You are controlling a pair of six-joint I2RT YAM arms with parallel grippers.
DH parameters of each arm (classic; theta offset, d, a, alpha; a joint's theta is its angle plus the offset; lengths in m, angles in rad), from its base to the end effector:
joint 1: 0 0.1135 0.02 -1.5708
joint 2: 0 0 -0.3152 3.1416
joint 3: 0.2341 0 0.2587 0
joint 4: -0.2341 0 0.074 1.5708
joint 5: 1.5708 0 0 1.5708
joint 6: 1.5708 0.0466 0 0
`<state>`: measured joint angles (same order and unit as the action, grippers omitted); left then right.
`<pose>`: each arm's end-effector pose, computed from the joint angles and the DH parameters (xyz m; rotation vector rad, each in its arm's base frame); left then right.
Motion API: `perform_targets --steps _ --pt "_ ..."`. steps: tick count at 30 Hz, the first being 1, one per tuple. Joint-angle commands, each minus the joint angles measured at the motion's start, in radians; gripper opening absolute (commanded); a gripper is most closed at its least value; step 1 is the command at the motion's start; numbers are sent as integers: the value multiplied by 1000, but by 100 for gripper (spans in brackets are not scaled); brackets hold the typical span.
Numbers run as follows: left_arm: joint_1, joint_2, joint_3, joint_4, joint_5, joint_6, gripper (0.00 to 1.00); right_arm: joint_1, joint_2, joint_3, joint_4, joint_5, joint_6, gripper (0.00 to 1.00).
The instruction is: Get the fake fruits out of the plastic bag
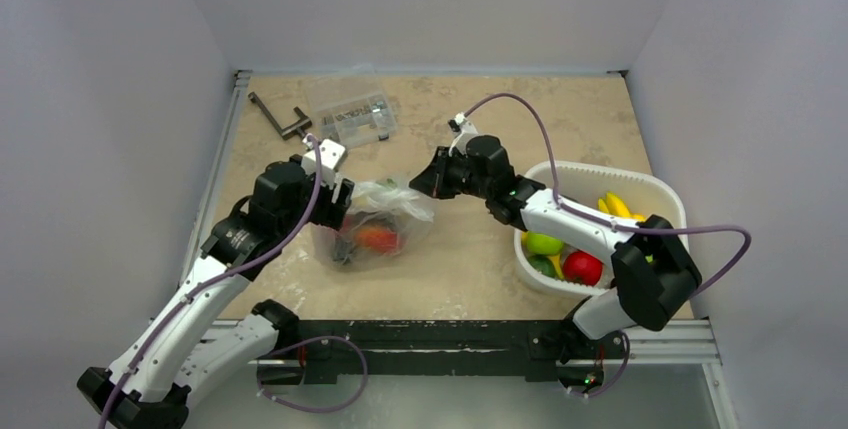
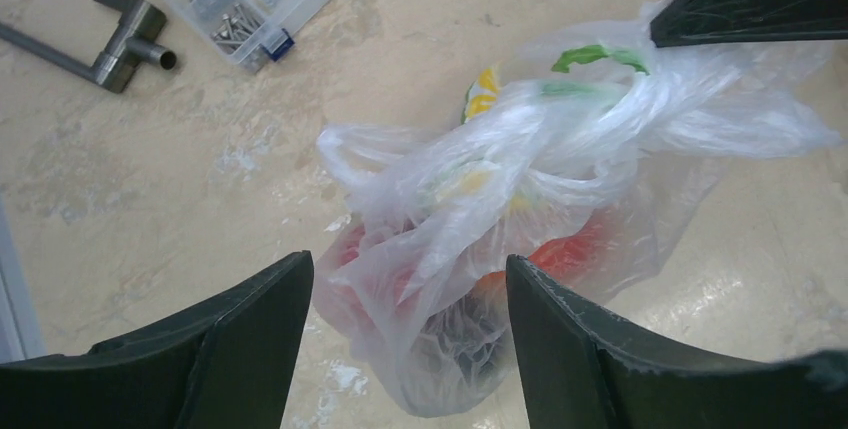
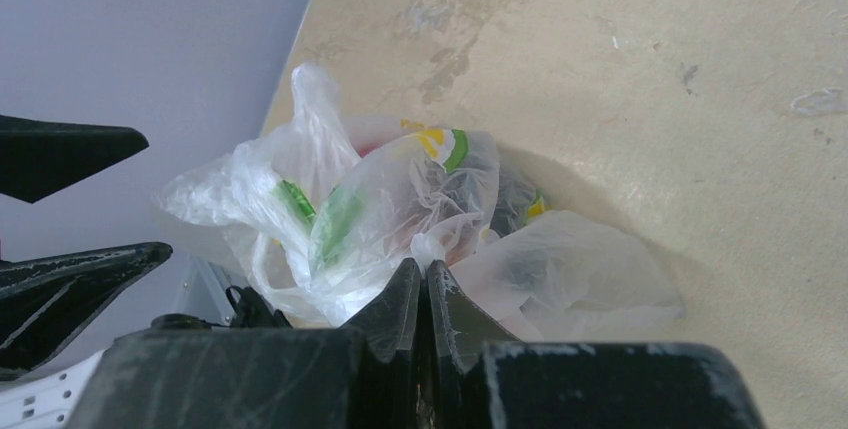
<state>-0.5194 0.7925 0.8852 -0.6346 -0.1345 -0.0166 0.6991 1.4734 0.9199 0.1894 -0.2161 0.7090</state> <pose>0.1304 -0.0674 0.3590 0.4473 2.0645 -0.1788 0.2589 0.2307 0.3034 -0.1464 2.0986 1.1092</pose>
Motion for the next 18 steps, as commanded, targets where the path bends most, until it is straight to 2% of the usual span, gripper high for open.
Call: perform_targets --steps 1,5,9,18 --pt "0 5 -7 57 89 10 72 6 14 48 46 -123 -55 0" --pt "0 89 28 30 106 6 83 45 19 65 40 -138 -98 0" --pt "1 149 42 16 123 3 82 87 25 76 43 -136 -118 0" --pt "1 160 50 6 154 12 62 97 26 77 61 -123 -105 0"
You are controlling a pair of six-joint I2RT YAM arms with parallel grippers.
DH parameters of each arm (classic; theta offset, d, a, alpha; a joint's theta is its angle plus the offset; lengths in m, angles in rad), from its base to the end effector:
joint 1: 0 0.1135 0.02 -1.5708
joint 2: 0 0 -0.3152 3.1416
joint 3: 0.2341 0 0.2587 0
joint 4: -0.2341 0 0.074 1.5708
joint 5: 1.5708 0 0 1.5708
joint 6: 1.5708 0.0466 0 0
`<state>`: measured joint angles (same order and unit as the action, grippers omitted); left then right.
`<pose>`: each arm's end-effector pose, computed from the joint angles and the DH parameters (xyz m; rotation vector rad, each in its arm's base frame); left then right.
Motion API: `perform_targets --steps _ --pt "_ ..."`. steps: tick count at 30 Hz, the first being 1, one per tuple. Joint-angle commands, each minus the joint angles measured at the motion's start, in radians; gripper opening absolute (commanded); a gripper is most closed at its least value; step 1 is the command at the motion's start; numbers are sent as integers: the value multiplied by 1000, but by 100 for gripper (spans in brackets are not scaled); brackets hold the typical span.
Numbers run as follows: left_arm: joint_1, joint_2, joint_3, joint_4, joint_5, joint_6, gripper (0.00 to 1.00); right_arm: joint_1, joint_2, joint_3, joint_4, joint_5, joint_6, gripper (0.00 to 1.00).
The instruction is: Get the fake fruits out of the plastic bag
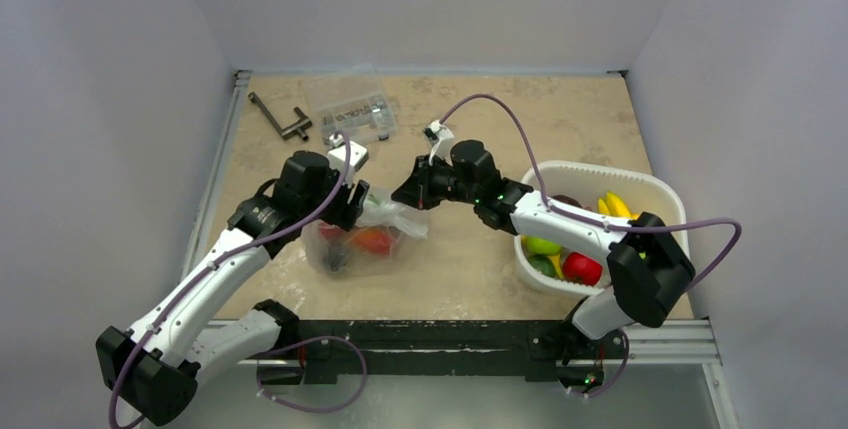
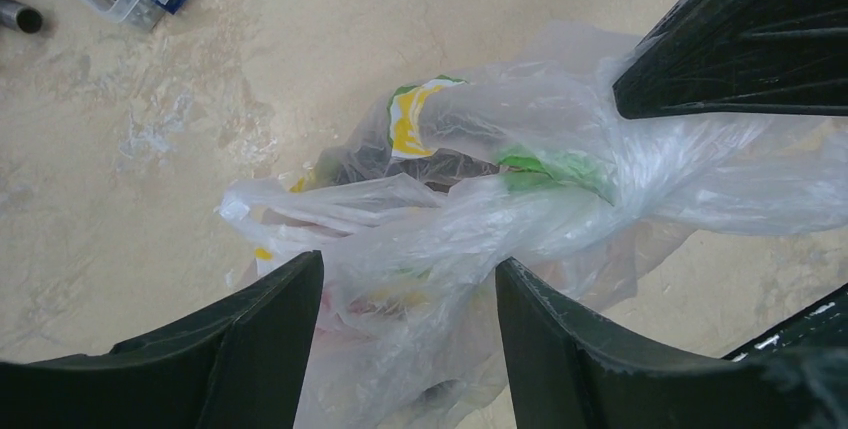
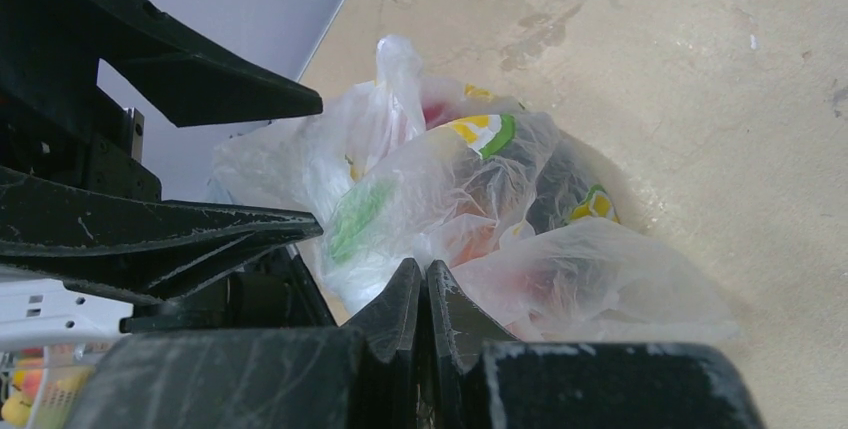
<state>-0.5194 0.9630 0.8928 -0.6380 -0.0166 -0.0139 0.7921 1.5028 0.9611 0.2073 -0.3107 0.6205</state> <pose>0.1626 -0.0921 0.3360 0.5648 2.2218 -0.2596 0.2406 0.2641 0.3108 -0.4094 2.0542 1.2089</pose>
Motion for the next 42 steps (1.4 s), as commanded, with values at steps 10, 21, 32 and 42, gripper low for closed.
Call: perform_targets --steps 10,21,32,42 --pt "0 -67 37 10 -160 6 1 -6 -47 -13 42 69 59 0" --pt "0 -269 -35 76 -369 10 0 -115 -86 -214 275 50 315 0" --pt "0 -200 -6 54 -309 7 0 -80 -139 -85 21 166 131 26" --pt "0 -175 4 45 -299 5 0 33 -289 -25 -107 381 249 71"
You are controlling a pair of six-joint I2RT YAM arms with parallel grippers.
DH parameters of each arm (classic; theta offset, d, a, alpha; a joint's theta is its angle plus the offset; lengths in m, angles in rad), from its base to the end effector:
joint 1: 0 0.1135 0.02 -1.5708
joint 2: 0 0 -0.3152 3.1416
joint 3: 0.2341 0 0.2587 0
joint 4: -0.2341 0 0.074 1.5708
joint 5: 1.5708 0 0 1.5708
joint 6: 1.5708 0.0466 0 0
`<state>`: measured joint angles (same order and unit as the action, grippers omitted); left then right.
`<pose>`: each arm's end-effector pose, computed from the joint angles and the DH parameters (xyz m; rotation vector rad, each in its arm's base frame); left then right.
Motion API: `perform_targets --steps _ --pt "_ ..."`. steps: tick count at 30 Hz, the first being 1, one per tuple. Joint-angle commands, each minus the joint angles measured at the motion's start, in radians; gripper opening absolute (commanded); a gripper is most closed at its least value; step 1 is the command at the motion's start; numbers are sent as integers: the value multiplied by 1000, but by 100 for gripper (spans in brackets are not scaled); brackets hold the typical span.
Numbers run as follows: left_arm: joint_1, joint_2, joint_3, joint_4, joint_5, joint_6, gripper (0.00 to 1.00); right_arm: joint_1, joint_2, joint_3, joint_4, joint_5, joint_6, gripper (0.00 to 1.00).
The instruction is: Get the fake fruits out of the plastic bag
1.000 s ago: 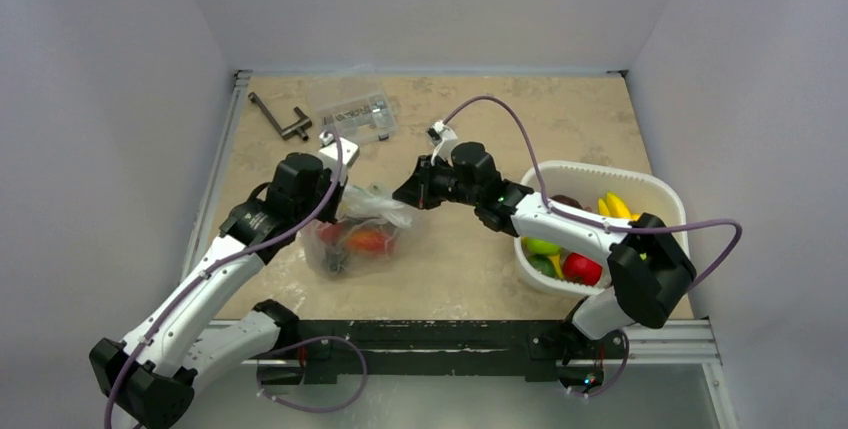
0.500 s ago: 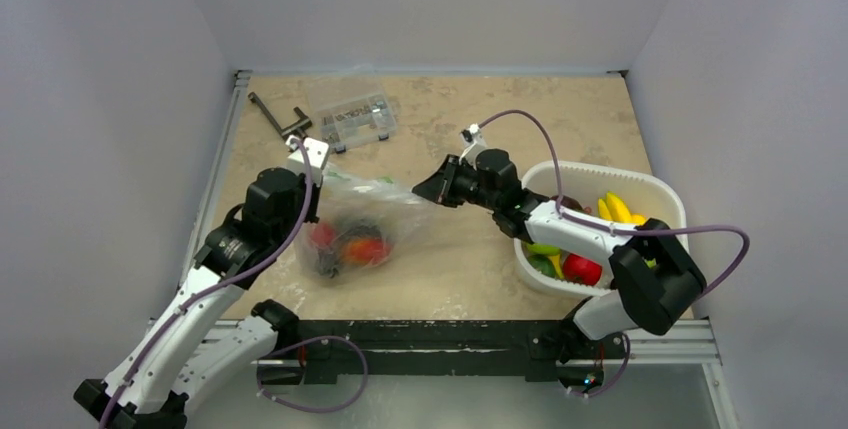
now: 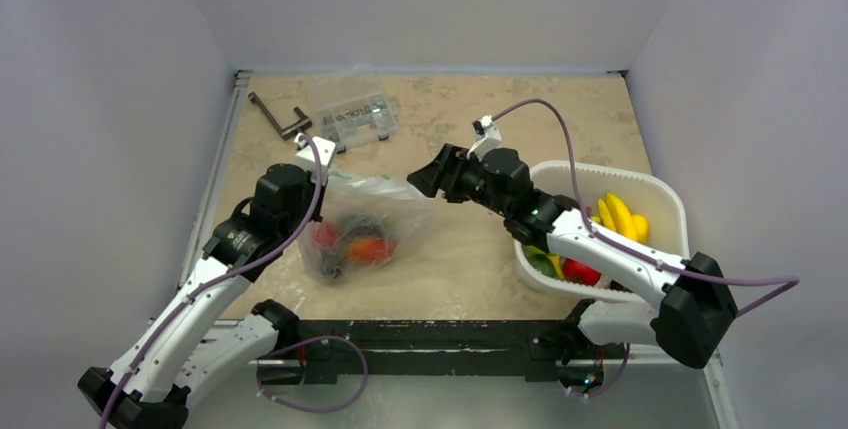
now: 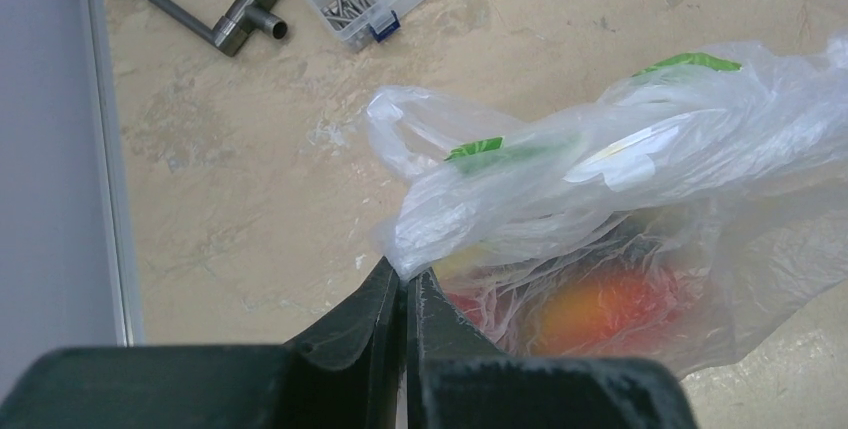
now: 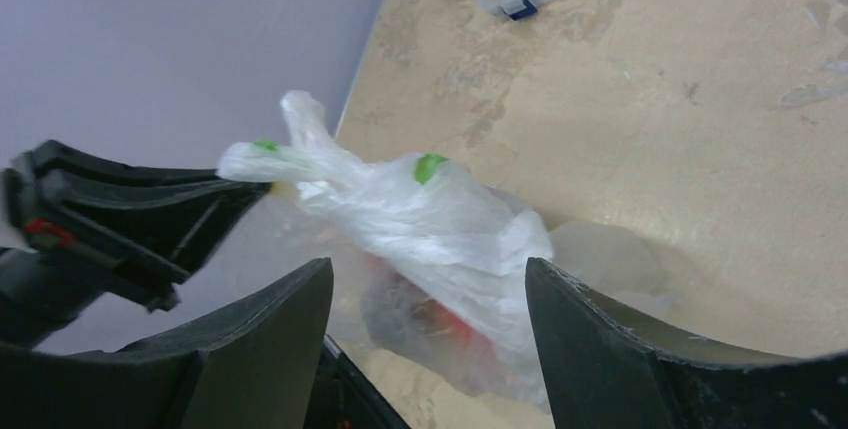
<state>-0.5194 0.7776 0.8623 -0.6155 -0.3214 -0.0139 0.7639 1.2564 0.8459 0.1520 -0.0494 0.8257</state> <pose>0.1314 -0.0582 0.3559 0.3305 2.0453 0.0113 0.2105 0.2049 0.3370 0.0237 1.9918 1.1289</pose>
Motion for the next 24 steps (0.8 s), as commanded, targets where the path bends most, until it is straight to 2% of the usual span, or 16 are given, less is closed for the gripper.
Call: perform_targets --steps 1,4,6,10,16,21,24 --pt "0 9 32 24 5 5 0 77 -38 108 -68 124 61 72" --pt "0 14 30 27 8 9 0 117 -14 119 -60 109 192 72" --pt "0 26 38 21 9 9 0 159 -16 72 39 117 316 73" --pt "0 32 38 17 16 8 0 262 -17 15 88 275 521 79" --pt "1 26 34 16 11 6 0 270 86 -11 151 306 769 80" --pt "1 21 33 11 16 4 0 270 149 -26 170 384 894 76" --pt "-1 17 31 17 16 3 0 270 187 -6 129 413 955 69"
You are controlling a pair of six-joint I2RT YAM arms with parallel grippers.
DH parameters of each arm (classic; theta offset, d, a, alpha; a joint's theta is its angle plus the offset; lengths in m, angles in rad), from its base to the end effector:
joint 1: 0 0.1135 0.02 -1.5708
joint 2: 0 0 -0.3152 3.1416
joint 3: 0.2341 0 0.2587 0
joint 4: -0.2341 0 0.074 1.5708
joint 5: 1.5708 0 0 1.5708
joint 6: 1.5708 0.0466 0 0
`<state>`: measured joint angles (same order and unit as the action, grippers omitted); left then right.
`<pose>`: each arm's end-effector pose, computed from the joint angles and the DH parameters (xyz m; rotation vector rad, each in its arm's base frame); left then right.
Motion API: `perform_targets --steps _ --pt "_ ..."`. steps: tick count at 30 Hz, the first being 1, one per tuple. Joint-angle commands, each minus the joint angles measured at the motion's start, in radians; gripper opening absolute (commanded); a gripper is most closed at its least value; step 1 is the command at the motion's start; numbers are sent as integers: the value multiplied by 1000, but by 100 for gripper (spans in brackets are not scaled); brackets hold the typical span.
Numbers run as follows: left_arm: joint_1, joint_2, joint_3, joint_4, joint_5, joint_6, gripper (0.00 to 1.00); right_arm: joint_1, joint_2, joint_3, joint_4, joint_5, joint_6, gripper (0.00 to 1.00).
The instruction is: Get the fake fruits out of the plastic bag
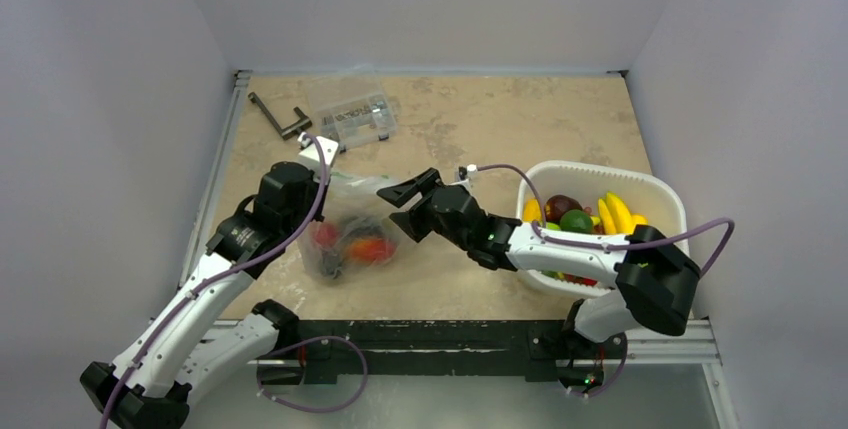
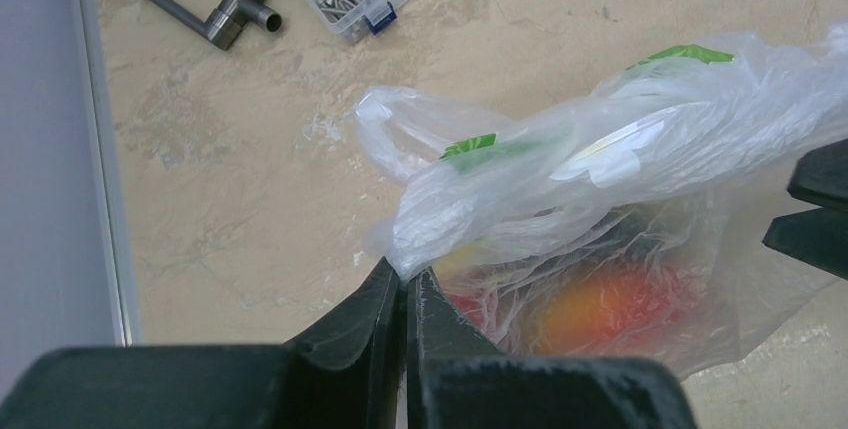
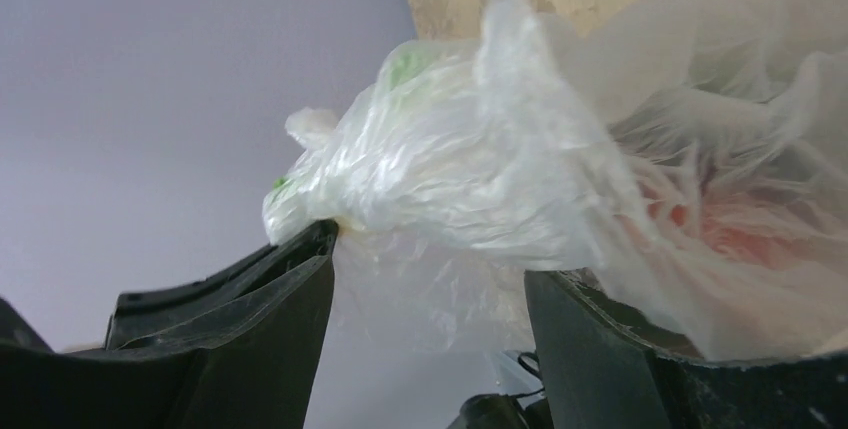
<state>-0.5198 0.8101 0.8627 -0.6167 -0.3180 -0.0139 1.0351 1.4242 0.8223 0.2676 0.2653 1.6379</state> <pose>0.1381 -0.0622 0.3517 0.3453 2.0750 0.0198 0.1778 0.2756 0.2933 0.8574 2.0506 1.4623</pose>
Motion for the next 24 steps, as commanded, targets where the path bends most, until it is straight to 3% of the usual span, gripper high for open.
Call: perform_targets --steps 1,7,19,24 --pt "-1 -16 31 17 15 4 0 -1 28 20 29 99 144 66" --pt "-2 -17 34 19 21 4 0 -1 73 80 4 120 146 59" --pt "-2 -18 30 26 30 5 0 -2 138 170 0 171 169 57" --pt "-1 -22 30 21 29 3 0 -4 188 218 6 169 179 47"
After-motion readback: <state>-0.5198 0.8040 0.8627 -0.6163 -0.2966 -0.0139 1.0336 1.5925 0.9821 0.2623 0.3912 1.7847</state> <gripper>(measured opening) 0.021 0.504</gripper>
